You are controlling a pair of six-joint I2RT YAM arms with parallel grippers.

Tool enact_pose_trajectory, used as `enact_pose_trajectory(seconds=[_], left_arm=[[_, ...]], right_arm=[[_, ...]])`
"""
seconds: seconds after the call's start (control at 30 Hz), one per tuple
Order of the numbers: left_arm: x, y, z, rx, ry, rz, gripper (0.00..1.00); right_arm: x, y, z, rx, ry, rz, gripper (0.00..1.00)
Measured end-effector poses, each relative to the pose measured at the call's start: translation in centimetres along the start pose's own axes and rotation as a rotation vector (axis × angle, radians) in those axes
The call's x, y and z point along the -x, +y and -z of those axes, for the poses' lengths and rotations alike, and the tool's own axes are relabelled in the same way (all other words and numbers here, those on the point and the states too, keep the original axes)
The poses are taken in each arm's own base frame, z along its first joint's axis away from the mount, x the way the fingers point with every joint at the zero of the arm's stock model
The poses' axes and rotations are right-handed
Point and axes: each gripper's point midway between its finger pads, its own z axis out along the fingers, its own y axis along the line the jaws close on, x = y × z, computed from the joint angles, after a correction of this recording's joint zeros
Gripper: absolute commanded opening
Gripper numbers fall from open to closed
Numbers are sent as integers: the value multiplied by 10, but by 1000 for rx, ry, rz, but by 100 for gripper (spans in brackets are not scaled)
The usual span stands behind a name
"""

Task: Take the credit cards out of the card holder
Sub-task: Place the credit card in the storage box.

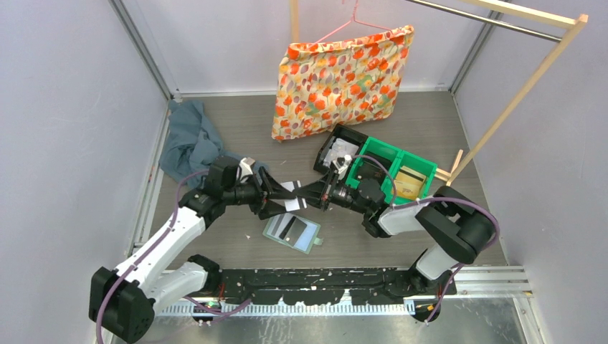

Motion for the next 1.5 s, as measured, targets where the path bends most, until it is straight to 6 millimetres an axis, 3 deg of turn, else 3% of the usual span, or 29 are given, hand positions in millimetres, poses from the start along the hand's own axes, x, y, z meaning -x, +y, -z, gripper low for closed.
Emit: enact_pose_trajectory(seconds=[0.1, 0.2, 0.33, 0.4, 0.47, 0.53, 0.6, 0.73, 0.83, 1.03, 1.2, 1.5], left_arm=[[7, -7, 15, 72, -72, -77, 60], [19, -26, 41, 141, -206, -201, 60], [28, -43, 82, 161, -392, -362, 62], [29, -33, 89, 177, -430, -396, 62], [29, -20, 91, 196, -447, -417, 61], [33, -1, 88, 244, -446, -428, 61], [36, 16, 85, 307, -424, -445, 59], [37, 33, 79, 382, -363, -483, 56], [32, 43, 74, 384, -316, -496, 56], [24, 63, 66, 401, -250, -471, 54], [22, 63, 63, 396, -227, -471, 53], [19, 64, 63, 384, -215, -478, 53]], right_arm=[[7, -4, 0, -68, -10, 76, 1], [18, -15, 1, -270, -68, 261, 1], [46, 9, 7, -514, -208, 627, 1], [67, 20, 18, -642, -271, 801, 1], [88, 18, 33, -771, -314, 934, 1], [111, 8, 55, -941, -335, 1093, 1], [127, -15, 71, -1100, -291, 1218, 1], [147, -39, 91, -1302, -160, 1526, 1], [157, -41, 93, -1336, -93, 1719, 1], [183, -44, 74, -1337, 28, 1998, 1], [217, -66, 71, -1380, 191, 2111, 1], [265, -69, 55, -1297, 222, 2188, 1]])
